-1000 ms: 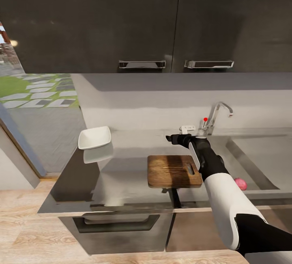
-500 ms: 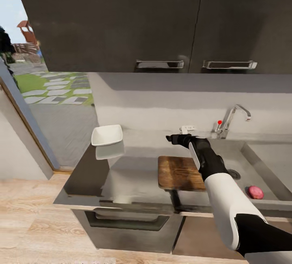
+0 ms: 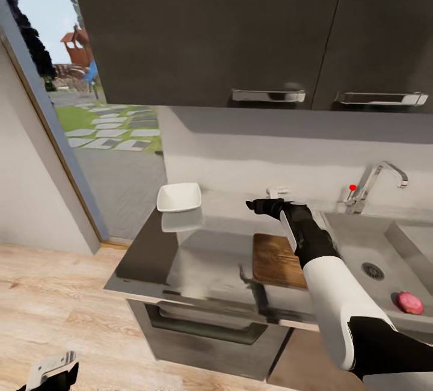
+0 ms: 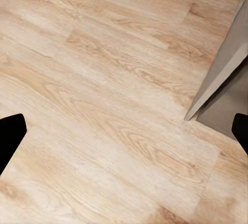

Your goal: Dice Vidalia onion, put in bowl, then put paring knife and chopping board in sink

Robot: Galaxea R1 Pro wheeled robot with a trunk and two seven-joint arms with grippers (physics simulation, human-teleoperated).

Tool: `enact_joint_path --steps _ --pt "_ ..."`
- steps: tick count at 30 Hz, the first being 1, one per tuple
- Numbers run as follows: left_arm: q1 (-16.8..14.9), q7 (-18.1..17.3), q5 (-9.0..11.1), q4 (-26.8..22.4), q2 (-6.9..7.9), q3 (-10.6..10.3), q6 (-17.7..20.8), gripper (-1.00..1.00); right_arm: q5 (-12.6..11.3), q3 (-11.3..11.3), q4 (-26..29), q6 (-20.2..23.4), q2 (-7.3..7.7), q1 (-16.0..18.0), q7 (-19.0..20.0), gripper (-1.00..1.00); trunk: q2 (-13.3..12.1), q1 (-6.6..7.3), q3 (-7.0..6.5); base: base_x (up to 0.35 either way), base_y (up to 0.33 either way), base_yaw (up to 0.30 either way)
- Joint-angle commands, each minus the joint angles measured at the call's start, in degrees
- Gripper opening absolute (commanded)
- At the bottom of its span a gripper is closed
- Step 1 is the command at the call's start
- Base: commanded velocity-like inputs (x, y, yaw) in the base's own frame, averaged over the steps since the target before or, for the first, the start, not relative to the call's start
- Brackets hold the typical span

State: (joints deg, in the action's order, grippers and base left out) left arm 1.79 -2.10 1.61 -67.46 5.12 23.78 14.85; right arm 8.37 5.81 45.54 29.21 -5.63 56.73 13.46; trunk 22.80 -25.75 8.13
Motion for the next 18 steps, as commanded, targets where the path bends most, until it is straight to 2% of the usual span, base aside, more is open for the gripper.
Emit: enact_joint_path --steps 1,2,5,13,14,15,18 --pt "0.0 -0.2 0.2 -0.2 0.05 -0.6 0.3 1.00 0.6 0.3 0.1 0.2 -0.09 0.0 0.5 1.00 0.1 -0.04 0.11 0.000 0.000 0.219" --pt "0.0 -0.3 0.2 -0.4 0.15 -1.8 0.2 1.00 0.6 0.3 0.1 0.2 -0.09 0.0 0.5 1.00 0.1 -0.04 0.11 0.000 0.000 0.219" --pt "0.0 -0.3 0.2 -0.4 0.29 -2.7 0.1 1.00 0.6 0.3 0.1 0.2 -0.09 0.0 0.5 1.00 0.1 -0.04 0.11 0.000 0.000 0.219" --pt "0.0 -0.3 0.1 -0.8 0.70 -3.2 -0.1 1.00 0.6 0.3 0.1 0.2 -0.09 0.0 0.5 1.00 0.1 -0.04 0.11 0.000 0.000 0.218" --pt "0.0 -0.3 0.0 -0.8 1.14 -3.2 -0.1 1.00 0.6 0.3 0.1 0.2 -0.09 0.0 0.5 1.00 0.1 -0.04 0.11 0.000 0.000 0.218" --pt "0.0 -0.3 0.0 -1.0 3.17 -3.2 -0.2 1.00 0.6 0.3 0.1 0.2 -0.09 0.0 0.5 1.00 0.1 -0.04 0.11 0.000 0.000 0.218" --pt "0.0 -0.4 0.0 -1.0 4.20 -3.2 -0.3 1.00 0.6 0.3 0.1 0.2 -0.09 0.0 0.5 1.00 0.1 -0.04 0.11 0.000 0.000 0.218"
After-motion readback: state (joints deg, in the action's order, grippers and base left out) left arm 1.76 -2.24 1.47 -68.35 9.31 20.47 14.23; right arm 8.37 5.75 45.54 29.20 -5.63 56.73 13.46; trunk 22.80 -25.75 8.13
